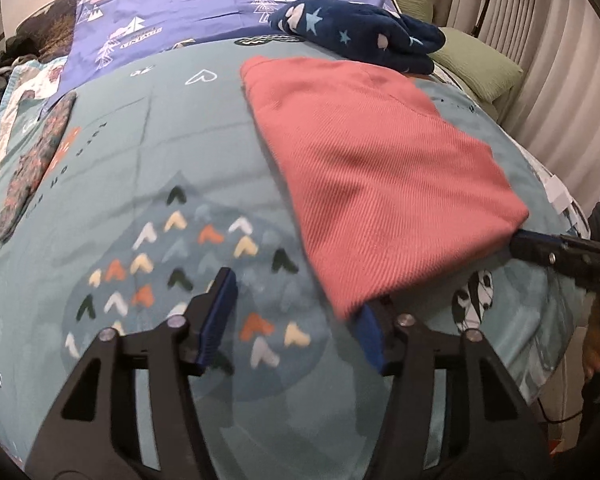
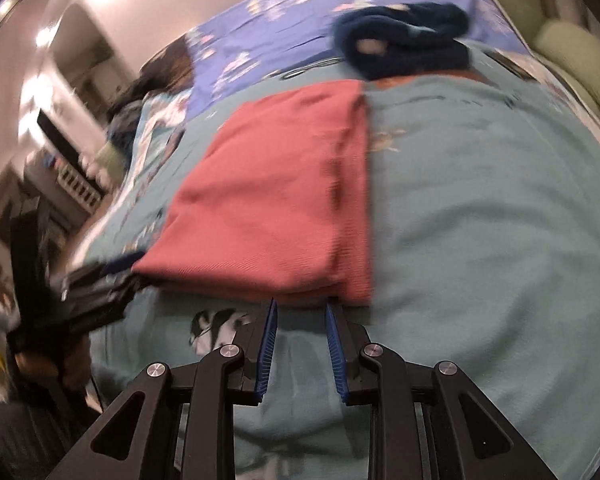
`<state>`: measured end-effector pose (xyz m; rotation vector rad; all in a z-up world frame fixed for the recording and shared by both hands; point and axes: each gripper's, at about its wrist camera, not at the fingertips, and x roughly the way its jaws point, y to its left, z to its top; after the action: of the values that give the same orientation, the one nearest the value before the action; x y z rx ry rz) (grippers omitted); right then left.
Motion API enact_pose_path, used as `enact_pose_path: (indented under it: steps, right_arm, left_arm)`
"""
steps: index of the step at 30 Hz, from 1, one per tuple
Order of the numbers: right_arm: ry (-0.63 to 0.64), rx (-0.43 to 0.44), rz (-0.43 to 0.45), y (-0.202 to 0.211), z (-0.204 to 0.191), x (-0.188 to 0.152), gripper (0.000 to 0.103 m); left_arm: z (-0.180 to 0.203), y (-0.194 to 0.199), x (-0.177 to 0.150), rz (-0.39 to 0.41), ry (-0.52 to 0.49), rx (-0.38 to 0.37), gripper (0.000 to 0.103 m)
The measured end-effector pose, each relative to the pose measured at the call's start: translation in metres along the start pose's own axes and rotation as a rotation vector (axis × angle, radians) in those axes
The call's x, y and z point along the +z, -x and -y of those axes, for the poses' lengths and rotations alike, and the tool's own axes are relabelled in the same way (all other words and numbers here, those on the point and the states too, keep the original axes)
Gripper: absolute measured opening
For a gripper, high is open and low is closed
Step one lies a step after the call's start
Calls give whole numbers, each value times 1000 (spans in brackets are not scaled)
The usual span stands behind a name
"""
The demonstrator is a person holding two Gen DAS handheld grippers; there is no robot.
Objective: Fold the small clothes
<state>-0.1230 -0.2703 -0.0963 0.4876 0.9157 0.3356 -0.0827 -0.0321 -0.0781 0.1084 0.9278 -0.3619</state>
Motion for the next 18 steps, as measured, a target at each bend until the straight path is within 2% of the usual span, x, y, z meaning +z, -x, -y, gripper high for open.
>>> enact_pose_path:
  steps: [2,4,6,7,8,9,12,15,18]
  right_arm:
    - [-36,26,2,1,7,0,24]
    - [-32,22,5,2,6,-1,25]
    - [-15,8,7,2,3,-2,25]
    - [-14,8,7,2,3,-1,25]
    - [-18,12,8,2,4,0,25]
    - [-31,23,9,2,6,0,25]
    - [-66,28,11,6,11,-2,25]
    - [-65,-36,37,16,17,-2,26]
    - [-86,-13,59,25,25,3,30]
  left_arm:
    - [2,3,1,2,10,-19,43]
    - [9,4,4,15,7,-37,39]
    - [18,2,6,29,-24,-20,39]
    - [22,-3,7,31,-42,-4,35]
    - [24,-6,7,26,-48,-9,16]
    - [23,-9,6,10,-46,-36,13]
    - [23,-1,-2,-3,-85,-33,9]
    - [18,7,-15,-44,-121,-40,6]
    - [10,14,-23,-82,-142,-72,5]
